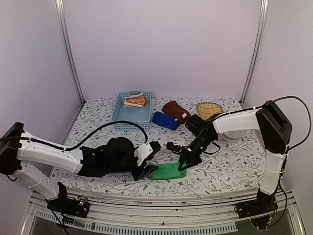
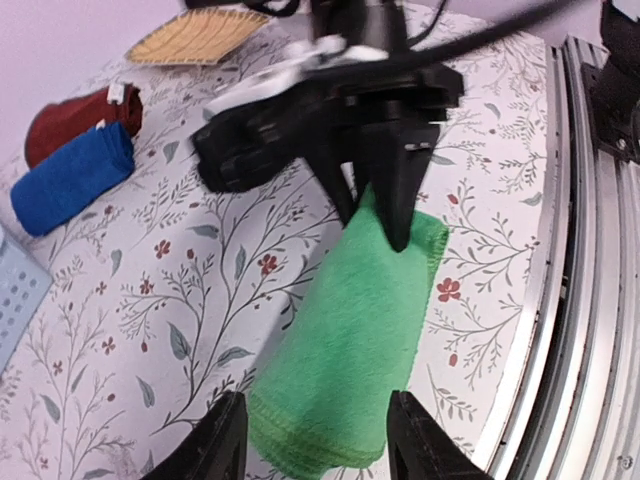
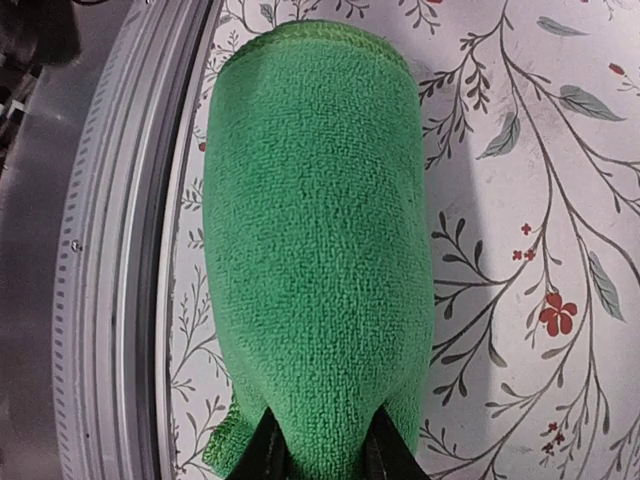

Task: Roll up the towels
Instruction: Roll the towel at the center of the board, then pick up the towel from the center of the board.

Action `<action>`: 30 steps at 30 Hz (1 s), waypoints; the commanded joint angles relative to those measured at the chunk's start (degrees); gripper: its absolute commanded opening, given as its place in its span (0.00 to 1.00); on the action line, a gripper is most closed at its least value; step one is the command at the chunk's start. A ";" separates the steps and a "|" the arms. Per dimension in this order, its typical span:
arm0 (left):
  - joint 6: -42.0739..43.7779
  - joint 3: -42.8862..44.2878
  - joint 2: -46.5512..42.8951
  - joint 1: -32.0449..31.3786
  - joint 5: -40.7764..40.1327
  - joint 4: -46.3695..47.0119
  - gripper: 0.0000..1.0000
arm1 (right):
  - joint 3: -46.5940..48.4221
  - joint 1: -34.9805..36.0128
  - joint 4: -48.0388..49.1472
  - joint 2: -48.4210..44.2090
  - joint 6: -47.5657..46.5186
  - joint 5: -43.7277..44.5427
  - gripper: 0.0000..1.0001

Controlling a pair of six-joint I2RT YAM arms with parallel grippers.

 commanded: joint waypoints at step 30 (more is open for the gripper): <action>27.29 18.11 30.60 -14.48 -14.96 -8.72 0.56 | 17.79 -7.44 -32.35 24.65 -3.92 -26.07 0.24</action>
